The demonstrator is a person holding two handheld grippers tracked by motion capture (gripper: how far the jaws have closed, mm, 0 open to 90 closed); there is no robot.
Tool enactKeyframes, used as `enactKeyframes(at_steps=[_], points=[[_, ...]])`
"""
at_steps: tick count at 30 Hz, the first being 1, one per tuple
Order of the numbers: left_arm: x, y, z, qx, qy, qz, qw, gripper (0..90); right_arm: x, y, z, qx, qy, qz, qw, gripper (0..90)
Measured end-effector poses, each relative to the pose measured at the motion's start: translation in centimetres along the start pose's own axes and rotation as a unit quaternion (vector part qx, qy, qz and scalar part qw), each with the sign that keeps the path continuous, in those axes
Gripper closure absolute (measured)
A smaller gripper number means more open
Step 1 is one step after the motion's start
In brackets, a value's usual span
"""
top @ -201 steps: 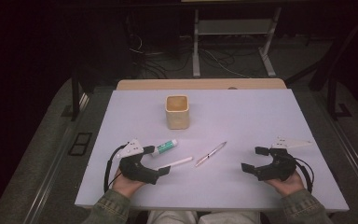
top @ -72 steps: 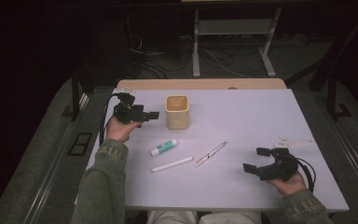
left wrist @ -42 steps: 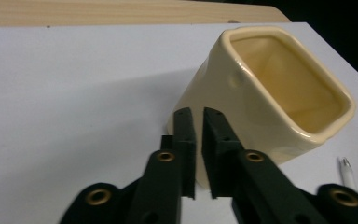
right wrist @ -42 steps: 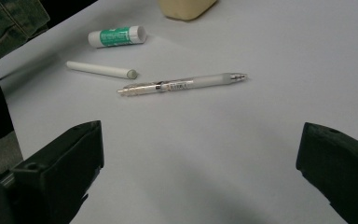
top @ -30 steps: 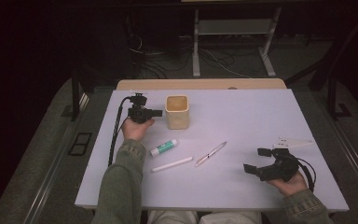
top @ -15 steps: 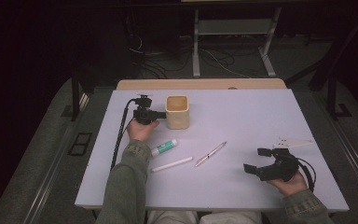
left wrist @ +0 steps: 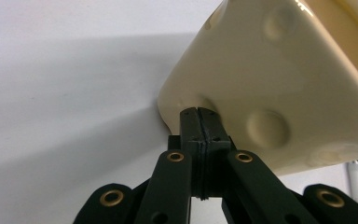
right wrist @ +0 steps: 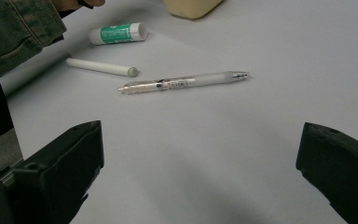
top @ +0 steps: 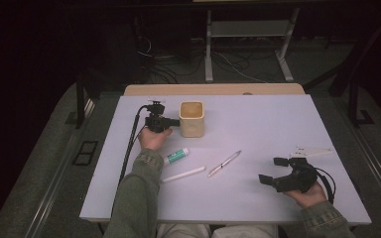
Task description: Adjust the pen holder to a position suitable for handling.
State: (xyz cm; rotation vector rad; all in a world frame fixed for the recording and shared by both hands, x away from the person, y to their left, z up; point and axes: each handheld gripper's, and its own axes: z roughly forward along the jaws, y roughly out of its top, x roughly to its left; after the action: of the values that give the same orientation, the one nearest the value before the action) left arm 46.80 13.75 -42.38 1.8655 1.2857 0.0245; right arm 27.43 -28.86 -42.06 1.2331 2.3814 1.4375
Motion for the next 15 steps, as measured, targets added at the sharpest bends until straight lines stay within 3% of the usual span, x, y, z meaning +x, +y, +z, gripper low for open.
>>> enactKeyframes(at_steps=[15], points=[[-2.0,0.5,1.9,0.011,-0.014,0.011,0.9998,88.8,0.0,0.0,-0.1,-0.001,0.001,0.001,1.0000,0.4]])
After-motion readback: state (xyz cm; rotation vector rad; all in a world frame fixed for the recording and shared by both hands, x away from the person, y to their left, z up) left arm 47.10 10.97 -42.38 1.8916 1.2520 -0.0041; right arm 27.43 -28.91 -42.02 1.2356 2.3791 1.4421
